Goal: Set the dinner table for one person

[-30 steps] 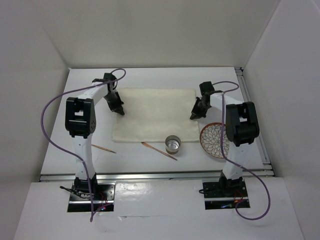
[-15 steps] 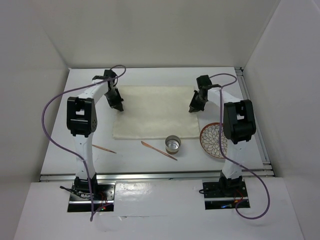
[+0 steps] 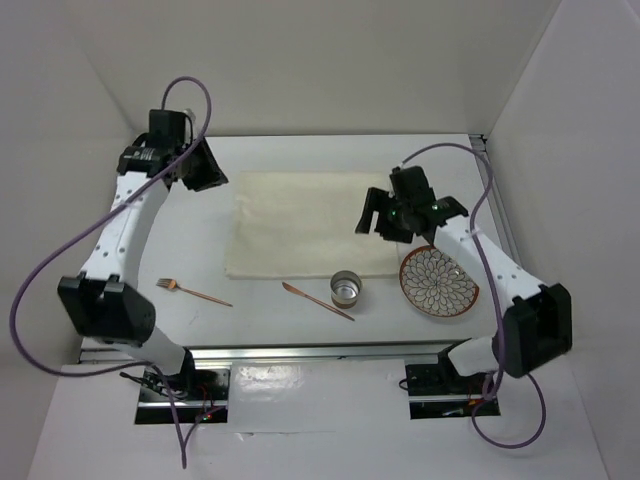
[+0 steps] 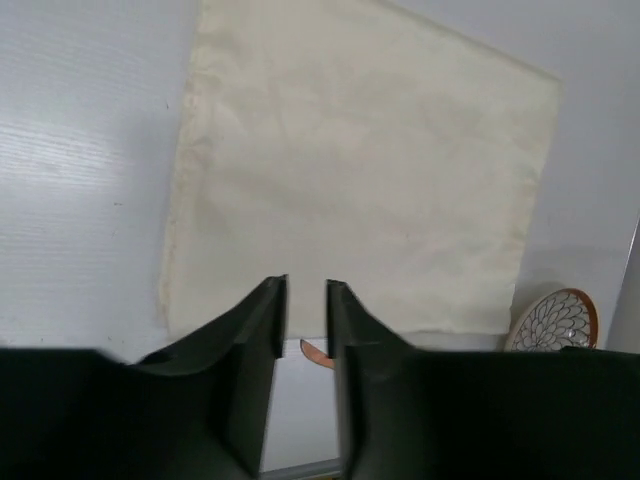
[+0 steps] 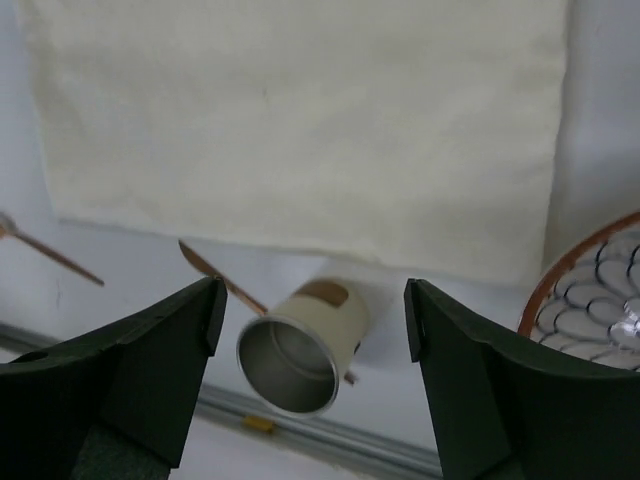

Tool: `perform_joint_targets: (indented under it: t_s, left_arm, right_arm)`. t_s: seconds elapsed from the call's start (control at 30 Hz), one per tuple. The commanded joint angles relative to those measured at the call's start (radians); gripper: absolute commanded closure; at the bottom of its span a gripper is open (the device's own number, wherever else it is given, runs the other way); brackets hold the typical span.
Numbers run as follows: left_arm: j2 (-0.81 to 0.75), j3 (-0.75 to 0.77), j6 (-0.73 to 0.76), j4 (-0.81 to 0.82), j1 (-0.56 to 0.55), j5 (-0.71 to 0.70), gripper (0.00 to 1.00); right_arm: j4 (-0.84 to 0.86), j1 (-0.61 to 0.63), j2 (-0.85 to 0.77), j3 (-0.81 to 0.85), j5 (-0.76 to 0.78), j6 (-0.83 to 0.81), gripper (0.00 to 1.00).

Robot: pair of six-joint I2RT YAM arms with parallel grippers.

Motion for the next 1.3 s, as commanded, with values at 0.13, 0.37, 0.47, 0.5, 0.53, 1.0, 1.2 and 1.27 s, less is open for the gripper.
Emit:
perform_joint_targets:
  t_s: [0.13, 0.37, 0.47, 0.5, 0.53, 1.0, 1.2, 1.27]
  left_arm:
    - [-0.234, -0.233, 0.068, 0.141, -0.062, 0.091, 0.36]
    - [-0.288, -0.274, 0.089, 0.118, -0.095, 0.082, 0.34]
    - [-0.297, -0.286, 0.089, 0.118, -0.104, 0.073, 0.34]
    - [-0.297, -0.286, 0.089, 0.118, -0.104, 0.073, 0.34]
    - [-0.297, -0.286, 0.089, 0.109, -0.104, 0.073, 0.34]
    - [-0.269, -0.285, 0.089, 0.099, -0.122, 0.064, 0.37]
    - [-0.249, -0.222, 0.098, 0.078, -0.122, 0.064, 0.37]
    - [-0.249, -0.21, 0.098, 0.078, -0.122, 0.064, 0.37]
  right_arm:
    - [-0.066, 0.127, -0.196, -0.172, 0.021, 0.091, 0.08]
    - [-0.076, 0.239, -0.106, -0.144, 0.048, 0.091, 0.03]
    - [-0.098, 0.273, -0.069, -0.144, 0.109, 0.1, 0.05]
    - [-0.099, 0.282, -0.058, -0.144, 0.122, 0.109, 0.08]
    - [-0.099, 0.282, -0.058, -0.159, 0.122, 0.12, 0.08]
    - [-0.045, 0.282, -0.01, -0.21, 0.122, 0.154, 0.77]
    - [-0.229, 0.271, 0.023, 0.076, 0.298, 0.091, 1.0]
    - [-0.243, 0.214, 0.06, 0.215, 0.317, 0.039, 1.0]
